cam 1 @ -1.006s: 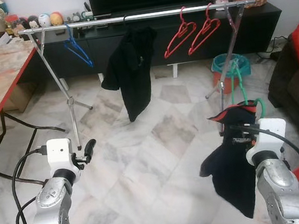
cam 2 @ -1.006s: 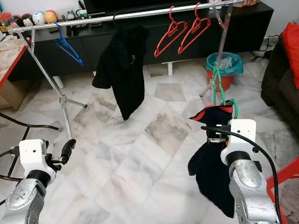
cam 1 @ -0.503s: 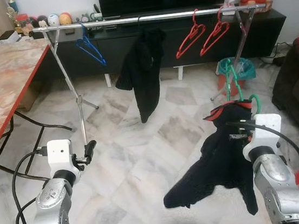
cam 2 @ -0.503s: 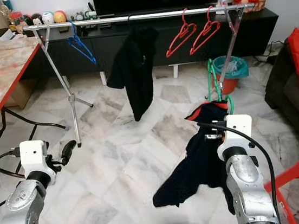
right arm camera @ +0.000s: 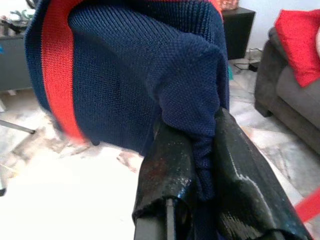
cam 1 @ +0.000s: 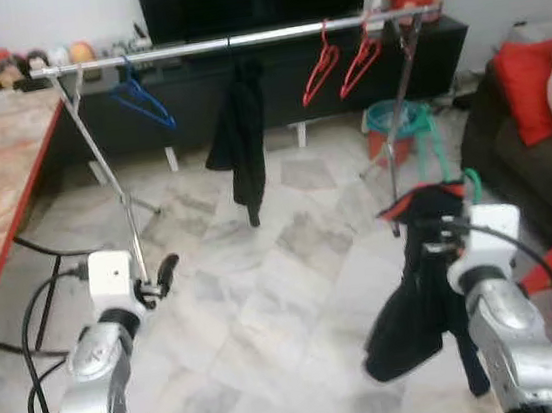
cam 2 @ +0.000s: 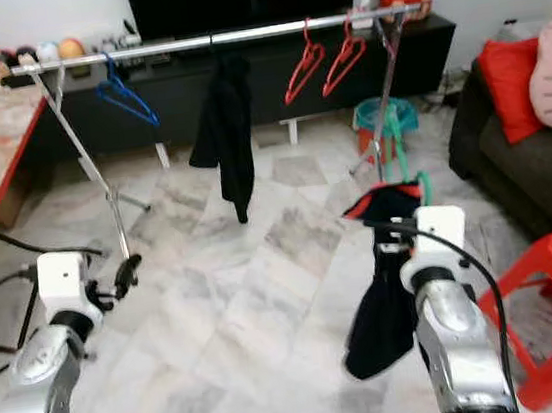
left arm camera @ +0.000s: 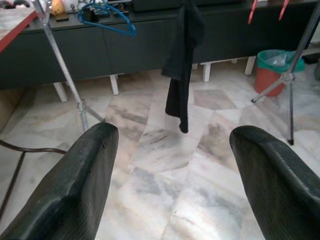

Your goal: Hang hanger

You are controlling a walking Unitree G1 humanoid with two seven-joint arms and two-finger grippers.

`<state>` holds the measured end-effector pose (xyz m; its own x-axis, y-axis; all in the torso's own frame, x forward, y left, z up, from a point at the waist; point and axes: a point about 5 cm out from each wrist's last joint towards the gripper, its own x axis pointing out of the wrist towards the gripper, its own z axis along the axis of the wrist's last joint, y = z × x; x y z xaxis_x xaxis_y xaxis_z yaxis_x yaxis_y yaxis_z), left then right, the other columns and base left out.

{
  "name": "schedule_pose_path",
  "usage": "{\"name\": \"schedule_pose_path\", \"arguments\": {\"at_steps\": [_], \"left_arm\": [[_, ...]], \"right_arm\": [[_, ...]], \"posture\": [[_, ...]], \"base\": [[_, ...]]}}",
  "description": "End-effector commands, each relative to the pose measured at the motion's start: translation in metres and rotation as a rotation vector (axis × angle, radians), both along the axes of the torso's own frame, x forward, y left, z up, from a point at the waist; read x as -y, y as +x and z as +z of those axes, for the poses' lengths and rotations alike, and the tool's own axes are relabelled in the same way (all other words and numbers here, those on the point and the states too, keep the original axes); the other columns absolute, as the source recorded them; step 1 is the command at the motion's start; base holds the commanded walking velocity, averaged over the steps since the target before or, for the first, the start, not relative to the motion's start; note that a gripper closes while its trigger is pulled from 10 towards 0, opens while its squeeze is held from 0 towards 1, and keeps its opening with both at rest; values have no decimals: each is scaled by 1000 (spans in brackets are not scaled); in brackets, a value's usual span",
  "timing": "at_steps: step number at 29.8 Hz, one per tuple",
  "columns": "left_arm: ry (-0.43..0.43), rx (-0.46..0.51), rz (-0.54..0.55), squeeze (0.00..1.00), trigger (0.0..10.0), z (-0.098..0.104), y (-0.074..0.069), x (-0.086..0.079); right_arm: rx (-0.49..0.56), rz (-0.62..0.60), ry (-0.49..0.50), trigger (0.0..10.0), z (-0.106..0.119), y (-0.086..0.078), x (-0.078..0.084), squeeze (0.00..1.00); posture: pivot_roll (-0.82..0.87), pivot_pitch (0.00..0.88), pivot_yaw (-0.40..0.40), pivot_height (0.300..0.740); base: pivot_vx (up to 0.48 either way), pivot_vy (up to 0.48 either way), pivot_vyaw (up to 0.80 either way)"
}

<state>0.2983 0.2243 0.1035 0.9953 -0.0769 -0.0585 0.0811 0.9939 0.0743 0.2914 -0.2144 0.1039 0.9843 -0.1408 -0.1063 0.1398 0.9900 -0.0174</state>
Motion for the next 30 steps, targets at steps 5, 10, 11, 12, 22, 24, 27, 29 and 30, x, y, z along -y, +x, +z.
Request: {"name": "schedule_pose_path", "arguments": {"at_steps": [5,10,11,12,22,24,27,29,30], "left_arm": [[7,4,3,0,10000,1,1,0],[19,-1,-3,0,10000,1,1,0],[18,1,-5,0,10000,1,1,1],[15,4,-9,0,10000,2,1,1],[13,4,-15,0,10000,2,1,1],[13,4,-16,0,10000,2,1,2],[13,4,-17,0,10000,1,1,2],[12,4,-17,0,10000,1,1,2],[12,4,-17,0,10000,1,1,2]], "right_arm": [[44,-3,-1,10000,11,3,2,0],[40,0,-9,10000,11,4,1,0],[40,-1,-8,10000,11,4,1,0],[40,0,-9,10000,12,5,1,0],[35,4,-16,10000,12,6,1,0],[34,5,-18,10000,12,6,1,0],[26,8,-21,10000,11,6,0,0],[25,10,-21,10000,10,6,0,0],[25,10,-21,10000,10,6,0,0]], "posture": [[-96,0,18,740],[-94,0,18,740],[-94,0,18,740],[-94,0,18,740],[-95,0,20,740],[-96,0,20,740],[-96,0,19,740],[-96,0,19,740],[-96,0,19,740]], "base": [[0,0,0],[0,0,0],[0,0,0],[0,0,0],[0,0,0],[0,0,0],[0,0,0],[0,0,0],[0,0,0]]}}
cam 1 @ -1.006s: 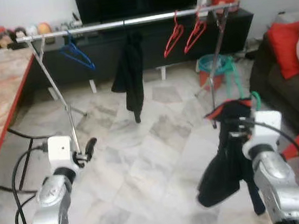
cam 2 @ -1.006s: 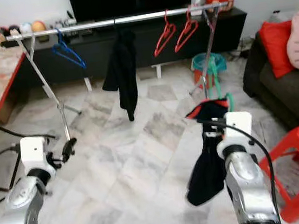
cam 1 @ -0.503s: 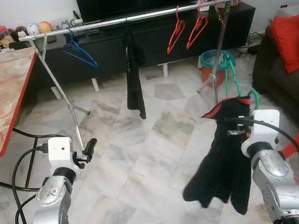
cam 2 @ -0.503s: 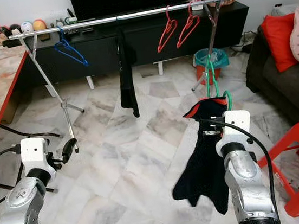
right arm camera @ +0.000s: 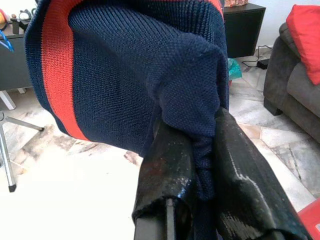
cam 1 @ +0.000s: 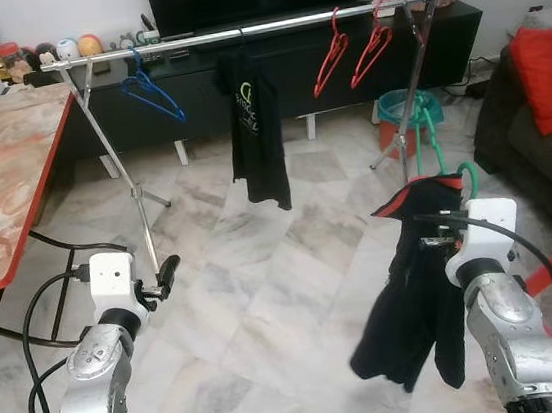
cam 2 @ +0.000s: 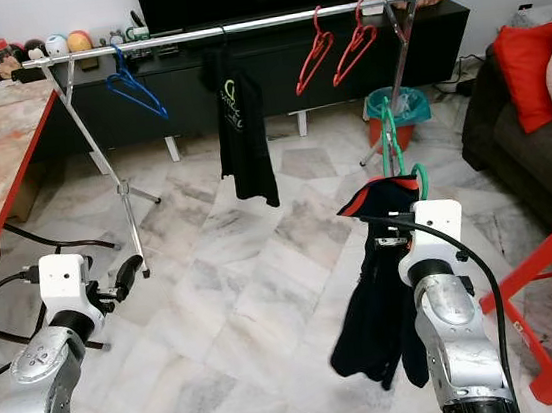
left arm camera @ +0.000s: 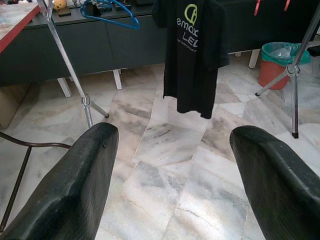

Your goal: Hang hanger

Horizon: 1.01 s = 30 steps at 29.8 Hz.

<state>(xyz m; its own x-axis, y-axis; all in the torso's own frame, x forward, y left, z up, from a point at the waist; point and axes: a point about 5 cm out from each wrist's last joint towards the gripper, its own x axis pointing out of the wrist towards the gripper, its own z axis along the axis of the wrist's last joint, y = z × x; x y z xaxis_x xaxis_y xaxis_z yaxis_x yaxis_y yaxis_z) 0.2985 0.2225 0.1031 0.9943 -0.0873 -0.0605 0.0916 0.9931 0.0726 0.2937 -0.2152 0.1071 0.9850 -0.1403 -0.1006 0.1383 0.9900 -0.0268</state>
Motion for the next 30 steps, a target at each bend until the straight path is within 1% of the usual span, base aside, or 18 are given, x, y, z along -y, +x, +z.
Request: {"name": "schedule_pose_path", "arguments": {"at_steps": [1,12,30], "left_arm": [[14,6,-7,0,10000,2,0,0],[8,11,-8,0,10000,2,0,1],[15,9,-25,0,10000,2,0,2]], "right_arm": [[21,9,-11,10000,7,4,-1,0],[23,11,-12,10000,8,4,-1,0],[26,13,-8,10000,8,5,-2,0]], "posture": [[-96,0,19,740],[-95,0,18,740],[-96,0,18,740]], "base": [[0,0,0],[0,0,0],[-249,0,0]]}}
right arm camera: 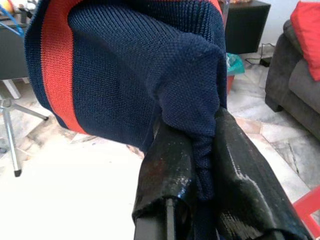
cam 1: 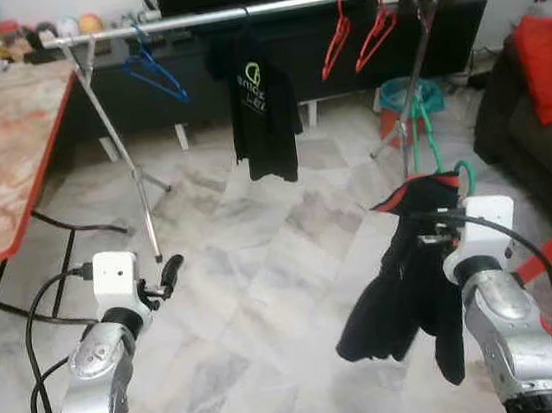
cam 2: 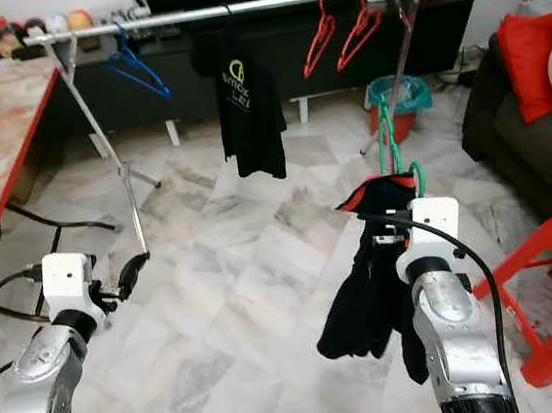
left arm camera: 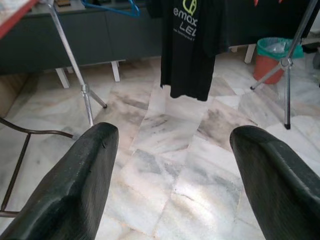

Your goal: Hang hanger

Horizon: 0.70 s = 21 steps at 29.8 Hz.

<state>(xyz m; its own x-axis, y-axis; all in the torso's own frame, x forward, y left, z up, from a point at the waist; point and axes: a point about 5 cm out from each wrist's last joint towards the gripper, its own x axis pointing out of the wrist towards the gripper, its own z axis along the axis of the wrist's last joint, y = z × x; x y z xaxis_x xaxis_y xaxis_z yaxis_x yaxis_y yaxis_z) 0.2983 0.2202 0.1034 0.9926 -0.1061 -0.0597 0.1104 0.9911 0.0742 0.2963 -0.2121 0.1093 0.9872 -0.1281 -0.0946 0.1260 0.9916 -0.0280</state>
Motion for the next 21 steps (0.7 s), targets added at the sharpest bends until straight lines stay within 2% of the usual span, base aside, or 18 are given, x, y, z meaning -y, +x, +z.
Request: {"name": "schedule_pose_path", "arguments": {"at_steps": [1,12,16,19,21], "left_arm": [[14,8,-6,0,10000,1,0,0],[32,-5,6,0,10000,0,1,-1],[37,-8,-6,0,10000,1,2,0],[44,-16,-25,0,10000,1,2,1],[52,-26,-60,0,10000,1,3,3]], "right_arm": [[20,0,-5,10000,6,2,1,0],[20,13,1,10000,7,4,-2,0],[-27,62,-31,10000,5,6,-2,0],[-118,101,-121,10000,-1,6,1,0],[-285,181,-330,10000,-16,6,8,0]], "posture": [[-96,0,18,740],[-93,0,18,740],[-96,0,20,740],[-96,0,20,740],[-105,0,18,740]], "base": [[-255,0,0],[-24,0,0],[0,0,0],[0,0,0],[0,0,0]]}}
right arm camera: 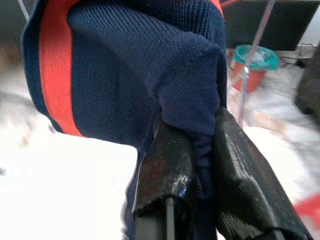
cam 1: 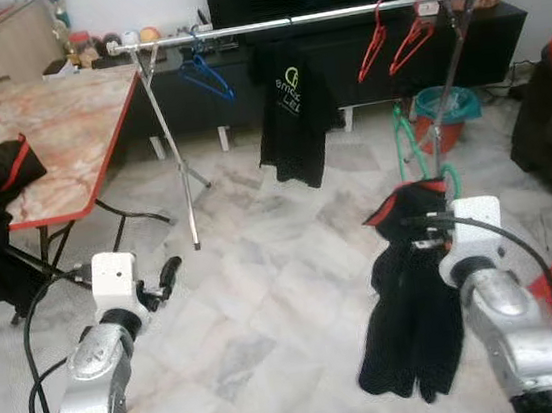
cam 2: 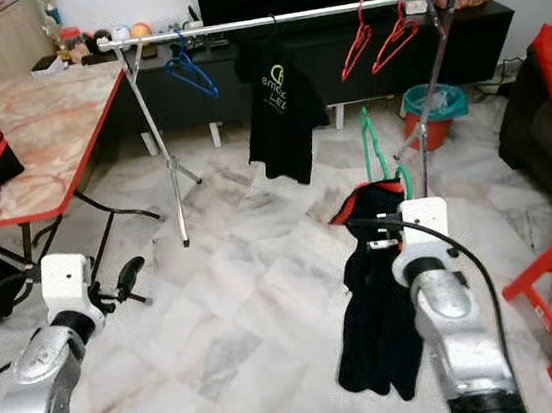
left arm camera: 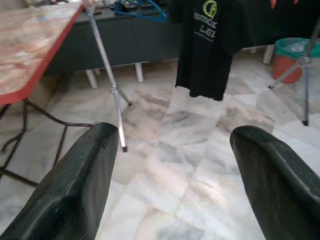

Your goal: Hang hanger

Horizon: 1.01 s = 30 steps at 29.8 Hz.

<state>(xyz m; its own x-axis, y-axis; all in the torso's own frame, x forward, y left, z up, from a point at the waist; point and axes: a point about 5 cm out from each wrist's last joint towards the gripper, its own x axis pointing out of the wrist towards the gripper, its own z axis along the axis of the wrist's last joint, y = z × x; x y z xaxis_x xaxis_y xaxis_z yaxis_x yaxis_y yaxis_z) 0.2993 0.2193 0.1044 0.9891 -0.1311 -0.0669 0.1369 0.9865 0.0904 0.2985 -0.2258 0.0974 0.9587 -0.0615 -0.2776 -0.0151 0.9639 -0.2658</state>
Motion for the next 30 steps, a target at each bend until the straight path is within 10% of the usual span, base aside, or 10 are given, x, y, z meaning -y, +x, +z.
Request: {"name": "schedule_pose_path", "arguments": {"at_steps": [1,6,14,22,30], "left_arm": [[35,-20,-33,0,10000,0,2,2],[71,-49,-132,0,10000,2,4,5],[88,-75,-228,0,10000,5,2,8],[99,-200,-379,0,10000,-8,-12,11],[11,-253,-505,0,10000,-10,-16,25]], "right_arm": [[-79,71,-97,10000,-4,4,-5,0],[-206,544,-247,10000,8,2,-18,0],[-318,822,-437,10000,30,0,1,0],[-261,965,-392,10000,55,3,2,0],[-146,1151,-229,10000,75,3,-31,0]], "posture": [[-105,0,18,740],[-108,0,18,740],[-96,0,8,740],[-88,0,3,740],[-78,0,-3,740]], "base": [[0,0,0],[0,0,0],[0,0,0],[0,0,0],[0,0,0]]}}
